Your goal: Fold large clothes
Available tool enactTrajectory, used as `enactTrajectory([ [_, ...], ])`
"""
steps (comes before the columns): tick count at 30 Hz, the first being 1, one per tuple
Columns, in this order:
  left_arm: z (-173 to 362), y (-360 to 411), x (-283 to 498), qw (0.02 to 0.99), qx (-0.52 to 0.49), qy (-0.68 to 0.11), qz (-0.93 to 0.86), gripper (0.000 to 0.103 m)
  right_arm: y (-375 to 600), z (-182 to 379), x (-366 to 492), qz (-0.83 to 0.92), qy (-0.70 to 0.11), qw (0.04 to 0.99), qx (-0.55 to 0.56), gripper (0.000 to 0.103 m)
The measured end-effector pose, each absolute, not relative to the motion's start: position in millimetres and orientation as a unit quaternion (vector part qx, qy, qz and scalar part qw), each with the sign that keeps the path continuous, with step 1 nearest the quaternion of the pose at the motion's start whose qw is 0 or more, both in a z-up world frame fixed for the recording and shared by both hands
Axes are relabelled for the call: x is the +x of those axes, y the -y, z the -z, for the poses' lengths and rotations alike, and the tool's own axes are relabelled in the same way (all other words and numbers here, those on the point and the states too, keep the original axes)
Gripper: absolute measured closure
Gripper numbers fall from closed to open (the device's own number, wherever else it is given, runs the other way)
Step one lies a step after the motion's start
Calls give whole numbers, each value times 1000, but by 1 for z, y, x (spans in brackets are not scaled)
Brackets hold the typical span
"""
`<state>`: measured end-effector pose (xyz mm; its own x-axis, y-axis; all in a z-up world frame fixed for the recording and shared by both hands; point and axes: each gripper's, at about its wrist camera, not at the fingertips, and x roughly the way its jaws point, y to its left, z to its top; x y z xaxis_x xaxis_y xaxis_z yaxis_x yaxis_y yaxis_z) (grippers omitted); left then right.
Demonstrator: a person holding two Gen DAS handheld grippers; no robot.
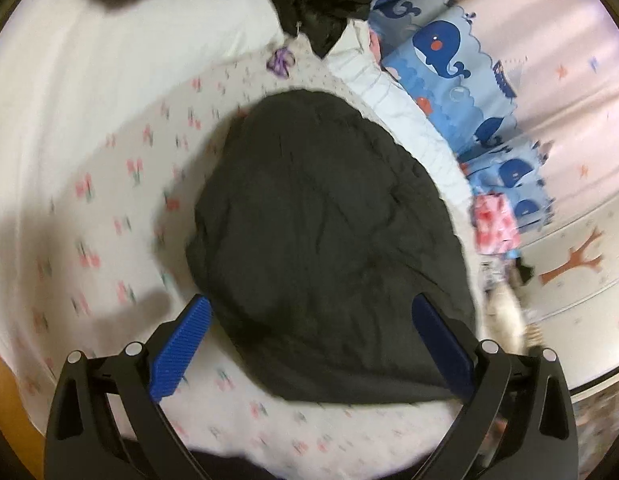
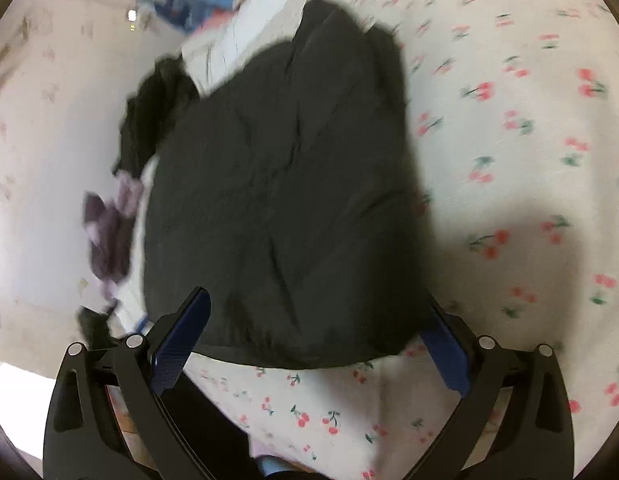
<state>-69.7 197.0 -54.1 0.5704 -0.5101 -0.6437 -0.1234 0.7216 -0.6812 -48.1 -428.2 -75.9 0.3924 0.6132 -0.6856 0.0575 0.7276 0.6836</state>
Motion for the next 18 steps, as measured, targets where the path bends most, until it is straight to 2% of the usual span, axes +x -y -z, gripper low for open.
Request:
enactTrajectory([
  [2, 63, -197, -73, 791, -381, -463, 122, 6, 423, 73, -37, -202, -511, 759, 347, 6],
  [6, 74, -187, -74, 764, -400, -489, 133, 6, 421, 45, -28, -250, -438, 750, 427, 6],
  [11, 92, -146, -61, 731, -386, -535, 172, 6, 411, 7, -20, -287, -397, 748, 448, 6],
  [14, 107, -132, -48, 714, -405, -546, 166, 6, 412, 0, -20, -276, -410, 754, 433, 6],
  [18, 98, -143, -46, 745, -452, -474, 126, 6, 430, 31, -35, -211, -469, 751, 414, 6],
])
